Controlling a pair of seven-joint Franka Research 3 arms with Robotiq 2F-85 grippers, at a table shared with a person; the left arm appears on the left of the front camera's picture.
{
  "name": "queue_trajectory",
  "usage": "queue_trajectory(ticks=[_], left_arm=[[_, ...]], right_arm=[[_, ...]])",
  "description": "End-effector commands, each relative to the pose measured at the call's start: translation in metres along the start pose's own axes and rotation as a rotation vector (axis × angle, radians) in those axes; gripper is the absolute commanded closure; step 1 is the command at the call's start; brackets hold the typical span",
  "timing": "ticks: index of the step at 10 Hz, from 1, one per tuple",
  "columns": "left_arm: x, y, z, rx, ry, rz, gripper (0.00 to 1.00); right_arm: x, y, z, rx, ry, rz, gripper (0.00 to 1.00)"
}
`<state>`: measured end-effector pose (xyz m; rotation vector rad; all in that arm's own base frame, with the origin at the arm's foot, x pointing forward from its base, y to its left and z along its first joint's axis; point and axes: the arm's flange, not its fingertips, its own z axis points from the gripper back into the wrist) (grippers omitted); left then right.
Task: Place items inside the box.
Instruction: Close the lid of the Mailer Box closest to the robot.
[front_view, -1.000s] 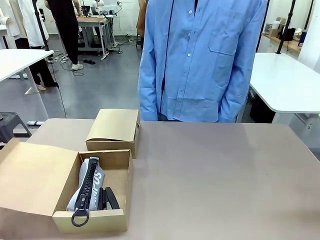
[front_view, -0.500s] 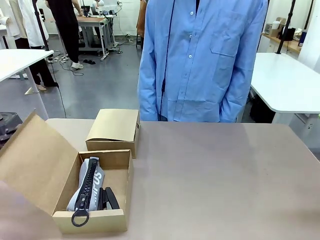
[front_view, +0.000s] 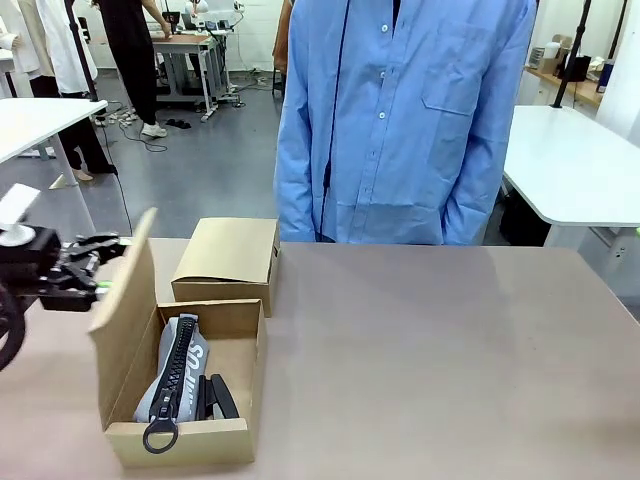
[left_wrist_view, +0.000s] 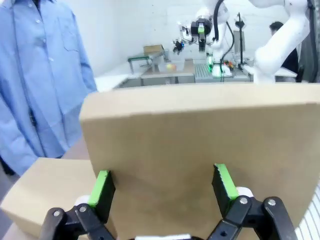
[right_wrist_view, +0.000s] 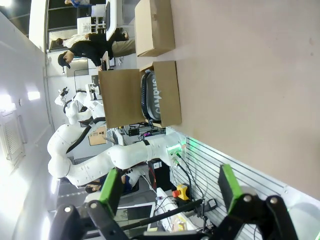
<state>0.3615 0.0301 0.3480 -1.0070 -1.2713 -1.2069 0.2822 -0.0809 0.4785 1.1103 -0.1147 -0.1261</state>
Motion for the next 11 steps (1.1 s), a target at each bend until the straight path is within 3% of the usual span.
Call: queue_trajectory(ticks=[1, 6, 8, 11], left_arm=[[-0.008, -0.076, -0.053, -0.035, 0.052, 0.037, 0.0], [-0.05, -0.119, -0.085, -0.199, 0.259, -0.055, 0.0], [-0.055, -0.122, -0.085, -0.205, 0.288, -0.083, 0.0], [-0.041, -0.113, -0.076, -0.164, 0.239, -0.063, 0.0]], right_arm=[[0.001, 0.004, 0.001, 0.021, -0.006, 0.0, 0.0], [0.001, 0.004, 0.001, 0.021, -0.006, 0.0, 0.0], [0.001, 0.004, 0.001, 0.021, -0.006, 0.0, 0.0], [0.001, 0.004, 0.001, 0.021, -0.006, 0.0, 0.0]])
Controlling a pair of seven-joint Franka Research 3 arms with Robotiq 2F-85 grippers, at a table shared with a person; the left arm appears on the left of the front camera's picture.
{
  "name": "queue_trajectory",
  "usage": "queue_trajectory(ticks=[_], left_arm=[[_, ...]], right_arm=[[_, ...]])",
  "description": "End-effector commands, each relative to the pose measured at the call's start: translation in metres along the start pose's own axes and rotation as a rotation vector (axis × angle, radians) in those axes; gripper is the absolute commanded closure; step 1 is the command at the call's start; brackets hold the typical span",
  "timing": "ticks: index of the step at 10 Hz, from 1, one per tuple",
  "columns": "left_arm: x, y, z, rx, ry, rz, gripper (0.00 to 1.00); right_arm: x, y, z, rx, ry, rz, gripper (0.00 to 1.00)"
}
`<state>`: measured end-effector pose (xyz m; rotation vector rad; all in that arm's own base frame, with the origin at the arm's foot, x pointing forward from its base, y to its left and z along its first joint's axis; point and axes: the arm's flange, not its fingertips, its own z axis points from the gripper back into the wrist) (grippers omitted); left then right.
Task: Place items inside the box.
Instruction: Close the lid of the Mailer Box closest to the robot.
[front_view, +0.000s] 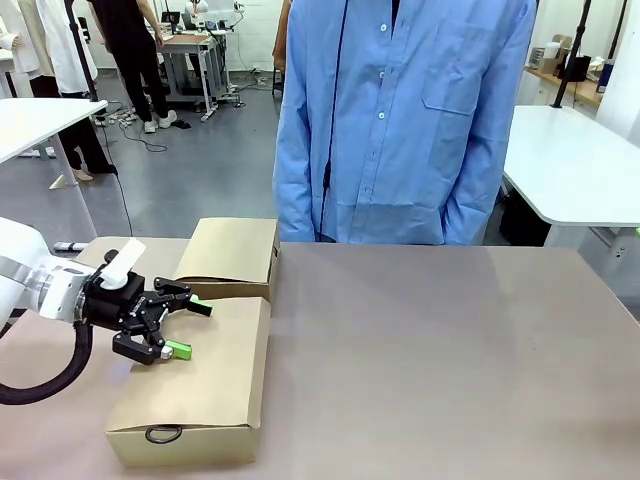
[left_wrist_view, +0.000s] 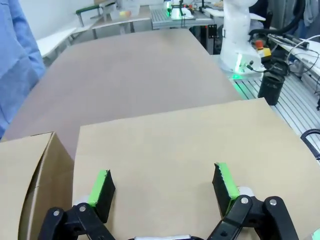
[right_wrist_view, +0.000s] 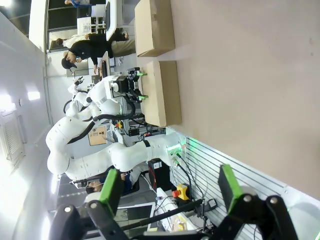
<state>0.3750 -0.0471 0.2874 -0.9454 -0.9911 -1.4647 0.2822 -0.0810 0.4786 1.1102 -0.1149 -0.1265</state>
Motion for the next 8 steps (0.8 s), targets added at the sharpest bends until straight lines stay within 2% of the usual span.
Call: queue_trajectory(ticks=[1, 3, 4, 5, 6, 7, 8], left_arm=[[0.028, -0.105, 0.002, 0.052, -0.052, 0.004, 0.0], [0.054, -0.098, 0.05, 0.016, -0.196, 0.12, 0.0], [0.059, -0.097, 0.071, 0.041, -0.229, 0.186, 0.0], [0.058, -0.093, 0.094, 0.059, -0.187, 0.391, 0.0], [0.058, -0.089, 0.112, 0.03, -0.213, 0.589, 0.0], [0.059, -0.089, 0.121, 0.186, -0.193, 0.895, 0.0], [0.058, -0.089, 0.134, 0.128, -0.144, 1.088, 0.0]], right_arm=[[0.001, 0.004, 0.001, 0.021, -0.005, 0.0, 0.0], [0.001, 0.004, 0.001, 0.021, -0.005, 0.0, 0.0], [0.001, 0.004, 0.001, 0.021, -0.005, 0.0, 0.0], [0.001, 0.004, 0.001, 0.021, -0.005, 0.0, 0.0], [0.001, 0.004, 0.001, 0.021, -0.005, 0.0, 0.0], [0.001, 0.004, 0.001, 0.021, -0.005, 0.0, 0.0], [0.001, 0.004, 0.001, 0.021, -0.005, 0.0, 0.0]])
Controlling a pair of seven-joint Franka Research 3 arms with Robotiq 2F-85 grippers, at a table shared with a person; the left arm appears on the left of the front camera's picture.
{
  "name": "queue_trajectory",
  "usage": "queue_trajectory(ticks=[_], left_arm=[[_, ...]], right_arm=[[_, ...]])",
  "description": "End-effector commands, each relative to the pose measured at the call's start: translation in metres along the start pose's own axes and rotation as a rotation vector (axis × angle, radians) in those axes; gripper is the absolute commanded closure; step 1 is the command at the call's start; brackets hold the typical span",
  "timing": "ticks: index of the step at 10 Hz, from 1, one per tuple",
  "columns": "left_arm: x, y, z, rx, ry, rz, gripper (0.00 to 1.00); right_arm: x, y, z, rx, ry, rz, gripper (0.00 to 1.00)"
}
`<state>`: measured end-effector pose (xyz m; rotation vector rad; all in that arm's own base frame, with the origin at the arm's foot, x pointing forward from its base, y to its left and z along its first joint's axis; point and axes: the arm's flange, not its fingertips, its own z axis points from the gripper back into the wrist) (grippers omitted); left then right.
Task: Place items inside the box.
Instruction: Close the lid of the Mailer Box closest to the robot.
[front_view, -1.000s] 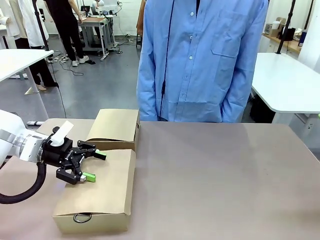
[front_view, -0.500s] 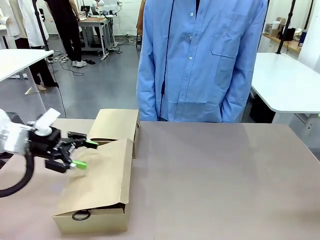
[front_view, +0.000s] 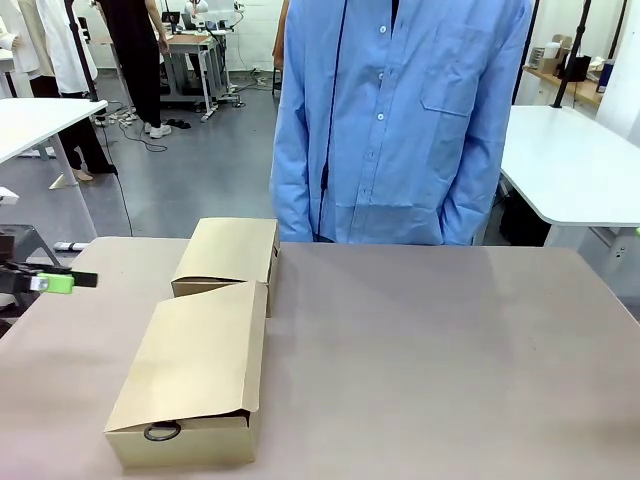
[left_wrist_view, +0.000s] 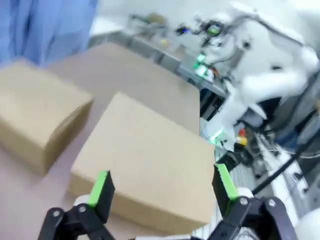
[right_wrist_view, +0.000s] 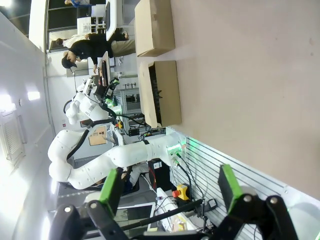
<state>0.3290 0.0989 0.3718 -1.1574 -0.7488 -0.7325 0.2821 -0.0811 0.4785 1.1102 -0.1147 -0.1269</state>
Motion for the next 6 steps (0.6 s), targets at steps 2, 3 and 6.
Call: queue_trajectory(ticks=[2, 3, 6], left_arm=[[0.001, -0.032, -0.006, -0.024, -0.076, 0.822, 0.0], [0.006, -0.02, 0.001, -0.078, -0.109, 0.98, 0.0], [0.008, 0.008, 0.025, -0.361, -0.248, 1.064, 0.0]], right_arm=[[0.001, 0.004, 0.001, 0.021, -0.005, 0.001, 0.0], [0.001, 0.004, 0.001, 0.021, -0.005, 0.001, 0.0], [0.001, 0.004, 0.001, 0.021, -0.005, 0.001, 0.0]])
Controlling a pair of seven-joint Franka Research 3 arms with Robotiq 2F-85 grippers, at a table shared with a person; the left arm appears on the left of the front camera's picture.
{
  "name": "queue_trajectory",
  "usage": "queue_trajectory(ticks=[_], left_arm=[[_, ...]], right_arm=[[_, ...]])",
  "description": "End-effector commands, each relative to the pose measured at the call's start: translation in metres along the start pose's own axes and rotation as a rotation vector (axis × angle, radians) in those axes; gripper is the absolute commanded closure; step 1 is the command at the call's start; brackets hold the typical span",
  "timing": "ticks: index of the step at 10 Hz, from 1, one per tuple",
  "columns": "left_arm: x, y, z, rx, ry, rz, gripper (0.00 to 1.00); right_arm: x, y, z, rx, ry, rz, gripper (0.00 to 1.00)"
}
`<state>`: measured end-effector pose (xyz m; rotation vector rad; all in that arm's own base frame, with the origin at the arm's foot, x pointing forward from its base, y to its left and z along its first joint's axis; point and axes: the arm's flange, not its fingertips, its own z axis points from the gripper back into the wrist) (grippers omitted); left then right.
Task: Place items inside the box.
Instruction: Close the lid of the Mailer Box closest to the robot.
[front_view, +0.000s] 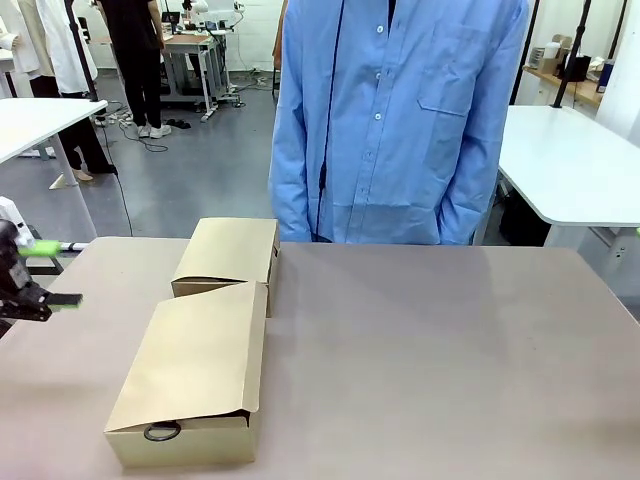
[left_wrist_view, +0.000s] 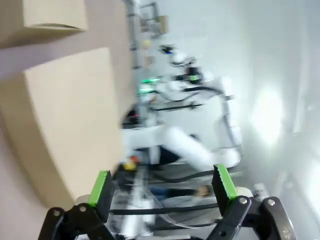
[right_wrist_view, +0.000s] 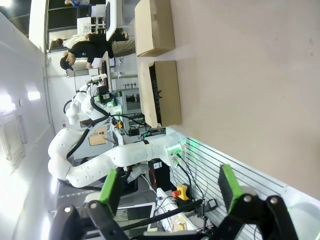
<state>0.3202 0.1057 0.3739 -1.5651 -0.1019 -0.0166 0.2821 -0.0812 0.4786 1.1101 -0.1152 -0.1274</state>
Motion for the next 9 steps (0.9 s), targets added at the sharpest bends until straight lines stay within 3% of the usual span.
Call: queue_trajectory(ticks=[1, 9], left_arm=[[-0.0025, -0.0003, -0.0067, 0.116, 0.01, -0.116, 0.0], [-0.0025, -0.0003, -0.0067, 0.116, 0.01, -0.116, 0.0]], right_arm=[[0.0009, 0.0041, 0.0009, 0.021, -0.005, 0.001, 0.0], [0.0009, 0.0041, 0.0009, 0.021, -0.005, 0.001, 0.0]])
